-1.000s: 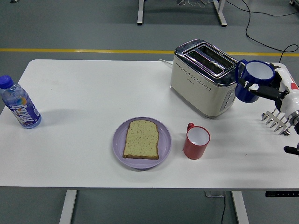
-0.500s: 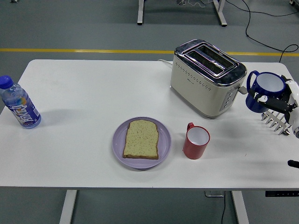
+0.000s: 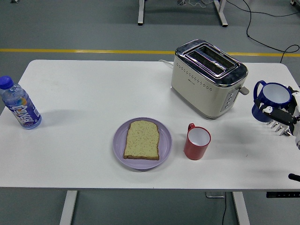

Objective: Pick up the cup,pour liquid into bread,place the cup on the desk

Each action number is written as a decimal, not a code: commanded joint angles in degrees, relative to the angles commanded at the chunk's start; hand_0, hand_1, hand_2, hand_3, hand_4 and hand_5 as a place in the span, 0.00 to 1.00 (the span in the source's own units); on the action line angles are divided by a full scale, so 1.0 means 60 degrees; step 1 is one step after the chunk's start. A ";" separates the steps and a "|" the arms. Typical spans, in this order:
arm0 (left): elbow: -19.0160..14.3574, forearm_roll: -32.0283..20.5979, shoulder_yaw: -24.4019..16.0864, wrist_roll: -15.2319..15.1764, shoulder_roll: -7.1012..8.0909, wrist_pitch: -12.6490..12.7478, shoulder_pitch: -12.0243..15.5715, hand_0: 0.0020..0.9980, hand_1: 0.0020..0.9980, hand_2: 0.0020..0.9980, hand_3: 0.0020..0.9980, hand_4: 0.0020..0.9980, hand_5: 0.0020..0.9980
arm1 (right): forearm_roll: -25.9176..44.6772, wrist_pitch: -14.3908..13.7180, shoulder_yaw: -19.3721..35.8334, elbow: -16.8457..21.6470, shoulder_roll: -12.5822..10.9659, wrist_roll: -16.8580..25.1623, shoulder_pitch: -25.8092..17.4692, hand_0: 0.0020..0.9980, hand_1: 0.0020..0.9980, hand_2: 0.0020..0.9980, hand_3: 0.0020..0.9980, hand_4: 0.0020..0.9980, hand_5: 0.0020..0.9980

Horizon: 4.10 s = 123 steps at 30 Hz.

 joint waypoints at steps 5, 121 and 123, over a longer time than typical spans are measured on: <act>-0.0002 0.0113 -0.0065 0.0039 -0.0007 0.0013 0.0014 0.69 0.76 0.77 0.61 0.40 1.00 | -0.0173 -0.0139 0.0055 -0.0069 0.0216 0.0142 -0.0174 0.40 0.39 0.52 0.52 0.72 0.00; -0.0050 0.0380 -0.0111 0.0239 -0.0003 0.0026 0.0000 0.69 0.76 0.77 0.61 0.40 1.00 | 0.1457 0.0665 -0.2379 -0.4714 0.1731 0.4298 0.0434 0.44 0.41 0.53 0.51 0.70 0.00; -0.0050 0.0367 -0.0103 0.0236 -0.0004 0.0025 -0.0003 0.69 0.76 0.77 0.61 0.40 1.00 | 0.1481 0.0658 -0.2397 -0.4733 0.1733 0.4318 0.0445 0.44 0.41 0.53 0.51 0.70 0.00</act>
